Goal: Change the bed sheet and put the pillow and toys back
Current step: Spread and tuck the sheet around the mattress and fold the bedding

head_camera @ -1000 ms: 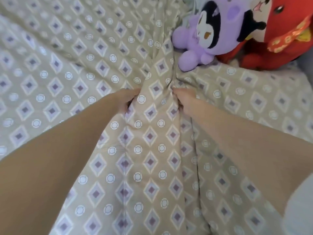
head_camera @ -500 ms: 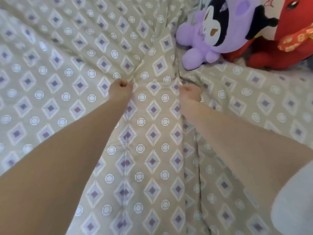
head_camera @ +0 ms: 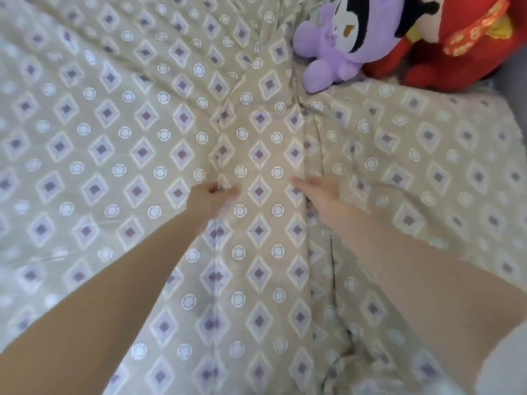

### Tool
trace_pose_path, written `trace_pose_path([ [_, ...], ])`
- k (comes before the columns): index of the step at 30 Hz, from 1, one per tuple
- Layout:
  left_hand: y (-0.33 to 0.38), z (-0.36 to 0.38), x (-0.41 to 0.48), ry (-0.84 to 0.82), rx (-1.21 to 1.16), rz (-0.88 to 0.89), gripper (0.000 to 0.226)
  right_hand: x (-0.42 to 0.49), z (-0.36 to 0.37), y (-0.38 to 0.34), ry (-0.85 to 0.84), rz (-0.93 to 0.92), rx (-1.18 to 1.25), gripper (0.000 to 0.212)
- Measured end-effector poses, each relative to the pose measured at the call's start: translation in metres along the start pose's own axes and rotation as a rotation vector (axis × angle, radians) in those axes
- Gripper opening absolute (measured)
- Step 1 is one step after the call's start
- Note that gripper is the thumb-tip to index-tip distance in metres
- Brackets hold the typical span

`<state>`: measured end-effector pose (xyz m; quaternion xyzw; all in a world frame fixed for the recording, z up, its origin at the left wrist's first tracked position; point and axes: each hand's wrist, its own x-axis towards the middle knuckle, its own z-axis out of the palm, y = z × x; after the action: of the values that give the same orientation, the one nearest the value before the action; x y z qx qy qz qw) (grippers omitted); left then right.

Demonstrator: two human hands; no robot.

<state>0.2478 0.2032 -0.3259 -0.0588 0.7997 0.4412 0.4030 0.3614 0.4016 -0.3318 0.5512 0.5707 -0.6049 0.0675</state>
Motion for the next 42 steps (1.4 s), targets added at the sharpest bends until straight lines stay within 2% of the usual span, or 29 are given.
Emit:
trace_pose_path([
  [1, -0.008, 0.001, -0.009, -0.036, -0.019, -0.043, 0.059, -0.007, -0.002, 0.010, -0.067, 0.028, 0.012, 0.019],
  [2, -0.023, 0.001, -0.019, -0.077, -0.017, -0.064, 0.034, -0.020, -0.004, 0.024, -0.130, 0.049, 0.008, 0.020],
  [5, -0.048, 0.001, -0.054, -0.157, -0.001, -0.120, 0.034, -0.052, -0.007, 0.064, -0.206, 0.105, 0.020, 0.027],
  [8, -0.081, 0.006, -0.087, -0.183, -0.018, -0.097, 0.030, -0.086, -0.014, 0.106, -0.227, 0.127, 0.030, 0.028],
  [11, -0.109, 0.006, -0.114, -0.197, -0.040, -0.124, 0.052, -0.113, -0.020, 0.137, -0.259, 0.163, -0.001, 0.027],
  [15, -0.154, 0.005, -0.152, -0.243, -0.019, -0.129, 0.048, -0.156, -0.022, 0.184, -0.223, 0.148, 0.040, 0.029],
  [19, -0.188, 0.004, -0.181, -0.284, -0.035, -0.136, 0.031, -0.190, -0.024, 0.224, -0.200, 0.127, 0.038, 0.025],
  [23, -0.221, 0.006, -0.205, -0.303, 0.043, -0.065, 0.038, -0.214, -0.025, 0.258, -0.141, 0.098, 0.024, 0.034],
  [25, -0.233, 0.008, -0.218, -0.287, 0.081, -0.026, 0.042, -0.221, -0.026, 0.266, -0.153, 0.069, 0.020, 0.037],
  [27, -0.243, 0.007, -0.227, -0.308, 0.071, -0.025, 0.030, -0.226, -0.028, 0.270, -0.172, 0.045, -0.032, 0.039],
  [30, -0.259, 0.004, -0.241, -0.364, 0.123, -0.029, 0.027, -0.234, -0.034, 0.281, -0.214, 0.047, -0.134, 0.030],
  [33, -0.279, 0.002, -0.252, -0.313, 0.213, 0.024, 0.028, -0.244, -0.040, 0.295, -0.240, 0.082, -0.145, 0.021],
  [35, -0.291, 0.003, -0.258, -0.230, 0.218, 0.024, 0.031, -0.248, -0.041, 0.304, -0.239, 0.038, -0.223, 0.018],
  [36, -0.295, 0.004, -0.259, -0.191, 0.229, 0.035, 0.030, -0.248, -0.042, 0.307, -0.224, -0.004, -0.268, 0.010],
  [37, -0.298, 0.006, -0.259, -0.146, 0.240, 0.055, 0.030, -0.250, -0.041, 0.308, -0.202, -0.063, -0.299, 0.012],
  [39, -0.302, 0.011, -0.260, -0.059, 0.292, 0.101, 0.035, -0.249, -0.041, 0.313, -0.157, -0.178, -0.364, 0.034],
  [42, -0.306, 0.021, -0.259, 0.057, 0.391, 0.155, 0.030, -0.246, -0.038, 0.321, -0.047, -0.305, -0.592, 0.029],
])
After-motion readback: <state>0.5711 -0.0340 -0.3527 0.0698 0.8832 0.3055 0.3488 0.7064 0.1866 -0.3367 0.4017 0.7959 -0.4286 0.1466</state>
